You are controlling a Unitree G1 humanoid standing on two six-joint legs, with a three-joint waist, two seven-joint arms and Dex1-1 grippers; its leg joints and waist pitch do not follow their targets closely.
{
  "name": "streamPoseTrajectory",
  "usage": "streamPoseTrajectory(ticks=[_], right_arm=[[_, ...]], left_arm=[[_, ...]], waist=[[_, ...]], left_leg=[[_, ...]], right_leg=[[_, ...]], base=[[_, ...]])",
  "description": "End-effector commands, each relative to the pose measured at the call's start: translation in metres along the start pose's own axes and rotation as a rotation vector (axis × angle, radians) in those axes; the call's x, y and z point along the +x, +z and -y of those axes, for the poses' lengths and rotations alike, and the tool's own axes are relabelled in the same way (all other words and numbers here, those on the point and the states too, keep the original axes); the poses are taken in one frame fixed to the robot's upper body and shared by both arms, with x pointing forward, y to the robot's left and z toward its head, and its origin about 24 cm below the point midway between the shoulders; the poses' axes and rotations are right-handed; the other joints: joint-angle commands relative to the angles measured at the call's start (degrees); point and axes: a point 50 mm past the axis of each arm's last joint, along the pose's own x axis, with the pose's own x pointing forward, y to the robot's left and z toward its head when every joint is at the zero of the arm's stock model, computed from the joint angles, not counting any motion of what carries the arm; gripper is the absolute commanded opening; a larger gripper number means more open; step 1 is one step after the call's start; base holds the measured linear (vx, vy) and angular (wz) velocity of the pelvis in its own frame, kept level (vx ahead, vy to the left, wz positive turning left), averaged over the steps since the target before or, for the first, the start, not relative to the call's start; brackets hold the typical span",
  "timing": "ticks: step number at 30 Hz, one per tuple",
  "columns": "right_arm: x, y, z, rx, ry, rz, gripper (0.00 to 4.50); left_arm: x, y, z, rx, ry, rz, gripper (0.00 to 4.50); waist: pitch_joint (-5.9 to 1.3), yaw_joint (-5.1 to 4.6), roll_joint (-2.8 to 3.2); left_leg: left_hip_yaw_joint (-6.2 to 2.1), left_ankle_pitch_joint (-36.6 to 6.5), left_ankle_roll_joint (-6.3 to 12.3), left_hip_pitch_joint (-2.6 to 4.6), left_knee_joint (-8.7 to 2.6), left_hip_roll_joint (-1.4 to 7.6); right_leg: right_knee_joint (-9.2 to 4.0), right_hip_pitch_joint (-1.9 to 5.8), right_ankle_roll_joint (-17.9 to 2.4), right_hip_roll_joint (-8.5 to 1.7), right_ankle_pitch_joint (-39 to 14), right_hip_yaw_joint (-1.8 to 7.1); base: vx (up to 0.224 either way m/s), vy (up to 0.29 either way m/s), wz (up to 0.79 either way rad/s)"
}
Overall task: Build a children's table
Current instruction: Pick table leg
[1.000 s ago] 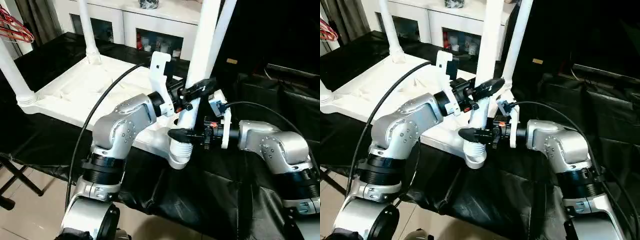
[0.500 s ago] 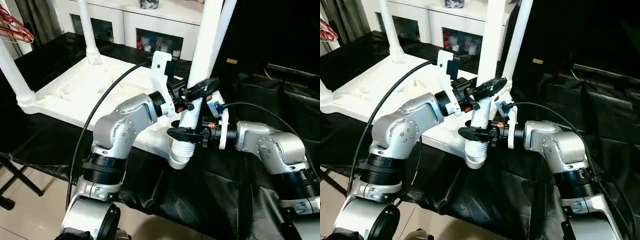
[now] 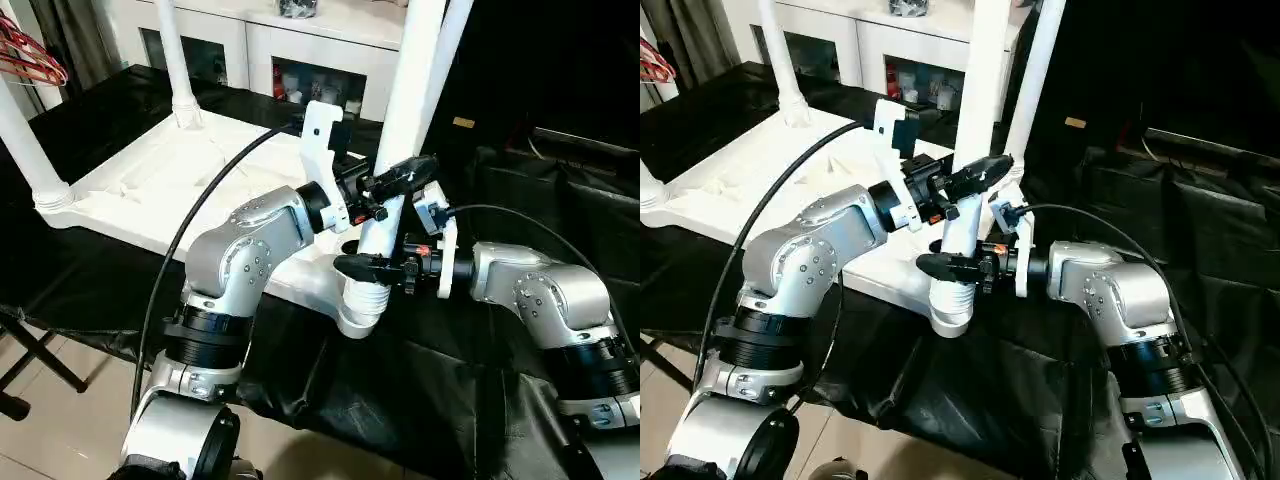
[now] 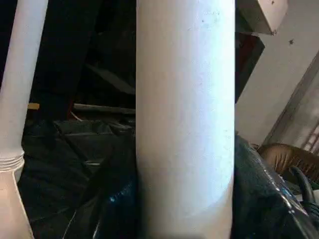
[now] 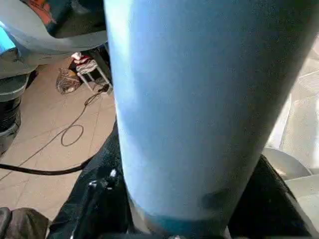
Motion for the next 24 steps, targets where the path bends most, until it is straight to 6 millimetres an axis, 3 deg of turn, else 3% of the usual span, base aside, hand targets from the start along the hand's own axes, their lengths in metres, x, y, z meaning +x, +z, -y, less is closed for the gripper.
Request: streamPoseTrajectory(ticks=[1, 5, 11, 12, 16, 17, 19, 20, 21, 23, 24], right_arm=[[-0.009, 0.005, 0.003, -0.020, -0.050, 0.039, 1.94], [-0.010, 0.003, 0.004, -0.025, -0.075, 0.062, 1.94], [-0.010, 0.004, 0.004, -0.036, -0.107, 0.145, 1.94], [-0.011, 0.007, 0.006, -0.044, -0.154, 0.222, 1.94], [-0.013, 0.007, 0.008, -0.039, -0.194, 0.268, 1.94], [-0.015, 0.005, 0.010, -0.041, -0.231, 0.295, 1.94], [-0.017, 0.004, 0.012, -0.040, -0.252, 0.309, 1.94], [-0.020, -0.001, 0.014, -0.048, -0.311, 0.306, 1.94], [-0.022, -0.007, 0.016, -0.064, -0.353, 0.283, 1.94], [-0.022, -0.010, 0.017, -0.071, -0.374, 0.271, 1.94], [-0.024, -0.016, 0.020, -0.068, -0.421, 0.261, 1.94]], left_arm=[[0.003, 0.005, 0.007, 0.003, -0.059, 0.000, 2.56], [0.001, 0.015, 0.009, 0.006, -0.080, 0.118, 2.96], [-0.006, 0.032, 0.009, 0.054, -0.106, 0.215, 2.98], [-0.013, 0.039, 0.005, 0.106, -0.111, 0.227, 2.98], [-0.022, 0.041, 0.000, 0.142, -0.120, 0.210, 2.98], [-0.030, 0.037, -0.004, 0.179, -0.154, 0.153, 2.98], [-0.035, 0.034, -0.006, 0.197, -0.173, 0.114, 2.98], [-0.046, 0.021, -0.014, 0.267, -0.199, -0.012, 2.98], [-0.055, 0.007, -0.021, 0.322, -0.213, -0.125, 2.98], [-0.059, 0.000, -0.025, 0.340, -0.227, -0.180, 2.98], [-0.067, -0.015, -0.032, 0.357, -0.245, -0.279, 2.98]], waist=[[-4.36, 0.04, 0.23], [-4.35, 0.00, 0.32], [-4.35, -0.07, 0.29], [-4.28, -0.10, 0.44], [-4.23, -0.35, 0.66], [-4.28, -0.23, 0.98], [-4.23, -0.45, 0.97], [-4.26, -0.38, 1.40], [-4.27, -0.37, 1.39], [-4.21, -0.55, 1.47], [-4.31, -0.54, 1.85]], left_leg=[[-0.34, -6.3, -0.08, 0.45, -3.48, 1.44], [-0.34, -6.8, -0.21, 0.36, -3.48, 1.46], [-0.38, -7.4, -0.31, 0.48, -3.59, 1.51], [-0.35, -7.6, -0.31, 0.45, -3.65, 1.45], [-0.40, -8.1, -0.83, 0.67, -3.81, 1.45], [-0.41, -8.2, -0.98, 0.74, -3.87, 1.42], [-0.36, -8.8, -1.27, 0.74, -3.95, 1.39], [-0.51, -8.9, -1.69, 0.87, -4.06, 1.46], [-0.52, -8.8, -1.63, 0.91, -4.12, 1.44], [-0.46, -8.8, -1.88, 0.96, -4.28, 1.35], [-0.42, -8.9, -2.35, 0.97, -4.23, 1.34]], right_leg=[[-3.72, 3.71, -9.7, -4.42, -7.0, 2.67], [-3.80, 3.76, -10.0, -4.49, -7.2, 2.66], [-3.84, 3.73, -10.0, -4.46, -7.8, 2.58], [-3.96, 3.51, -9.6, -4.55, -8.6, 2.65], [-3.94, 3.39, -8.9, -4.33, -9.6, 2.58], [-4.00, 3.28, -8.5, -4.45, -9.9, 2.61], [-3.93, 3.24, -8.4, -4.26, -10.1, 2.60], [-3.94, 3.15, -8.4, -4.35, -9.9, 2.57], [-4.03, 3.11, -8.0, -4.33, -9.9, 2.58], [-3.91, 3.05, -7.0, -4.17, -10.2, 2.70], [-3.76, 3.14, -7.2, -4.25, -9.9, 2.74]], base=[[0.000, 0.000, 0.00], [0.000, 0.000, 0.00], [0.000, 0.000, 0.00], [0.000, 0.000, 0.00], [0.000, 0.000, 0.00], [0.000, 0.000, 0.00], [0.000, 0.000, 0.00], [0.000, 0.000, 0.00], [0.000, 0.000, 0.00], [0.000, 0.000, 0.00], [0.000, 0.000, 0.00]])
